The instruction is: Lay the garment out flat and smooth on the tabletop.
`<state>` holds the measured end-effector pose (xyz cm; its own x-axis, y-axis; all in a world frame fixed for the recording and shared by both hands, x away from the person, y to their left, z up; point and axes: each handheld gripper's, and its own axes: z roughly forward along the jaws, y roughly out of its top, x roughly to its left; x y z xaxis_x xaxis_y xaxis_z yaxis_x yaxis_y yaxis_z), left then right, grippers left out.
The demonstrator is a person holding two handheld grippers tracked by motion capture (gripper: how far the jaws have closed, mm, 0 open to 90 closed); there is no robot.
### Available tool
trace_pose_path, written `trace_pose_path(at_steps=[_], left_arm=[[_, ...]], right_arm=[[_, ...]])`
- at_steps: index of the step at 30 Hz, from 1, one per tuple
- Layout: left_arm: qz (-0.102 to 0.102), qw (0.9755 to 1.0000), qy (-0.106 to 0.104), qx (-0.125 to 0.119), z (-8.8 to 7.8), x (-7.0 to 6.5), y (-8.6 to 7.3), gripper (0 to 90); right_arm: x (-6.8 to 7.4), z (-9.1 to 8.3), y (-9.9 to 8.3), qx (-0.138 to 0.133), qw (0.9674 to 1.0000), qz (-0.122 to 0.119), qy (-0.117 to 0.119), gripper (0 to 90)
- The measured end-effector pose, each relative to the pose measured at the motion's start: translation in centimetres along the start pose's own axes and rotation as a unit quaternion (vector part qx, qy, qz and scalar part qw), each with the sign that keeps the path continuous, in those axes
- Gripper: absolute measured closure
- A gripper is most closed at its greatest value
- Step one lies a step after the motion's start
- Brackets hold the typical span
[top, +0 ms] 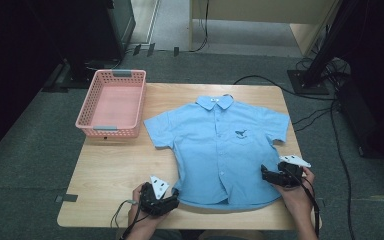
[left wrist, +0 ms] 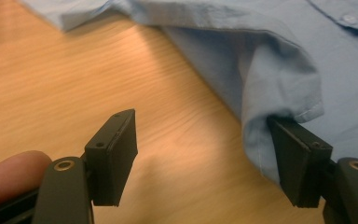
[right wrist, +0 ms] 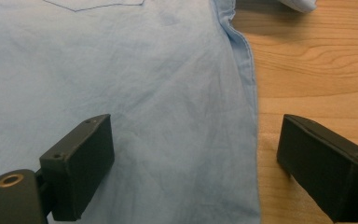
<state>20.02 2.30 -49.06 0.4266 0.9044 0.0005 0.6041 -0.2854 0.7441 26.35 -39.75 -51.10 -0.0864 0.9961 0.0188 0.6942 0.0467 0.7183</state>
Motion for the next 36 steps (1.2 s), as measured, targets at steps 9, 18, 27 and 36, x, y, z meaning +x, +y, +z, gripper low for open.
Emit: trace_pose_path(at_steps=[9,18,27,36], left_arm=[[-0.039,0.999,0.019,-0.003,-1.9,3.5,-2.6,28.6],[-0.053,0.9975,-0.003,-0.047,-2.6,6.0,-2.4,21.5],[-0.072,0.9948,0.004,-0.071,-3.4,9.8,-2.1,12.8],[-0.087,0.993,0.028,-0.074,-3.7,14.3,-2.6,2.1]], right_arm=[[0.0,0.0,0.0,0.0,1.0,0.002,-0.001,10.5],[0.0,0.0,0.0,0.001,1.0,0.003,-0.001,10.5],[0.0,-0.1,-0.1,0.0,1.0,0.005,-0.003,10.5],[0.0,-0.1,-0.1,0.0,1.0,0.005,-0.003,10.5]])
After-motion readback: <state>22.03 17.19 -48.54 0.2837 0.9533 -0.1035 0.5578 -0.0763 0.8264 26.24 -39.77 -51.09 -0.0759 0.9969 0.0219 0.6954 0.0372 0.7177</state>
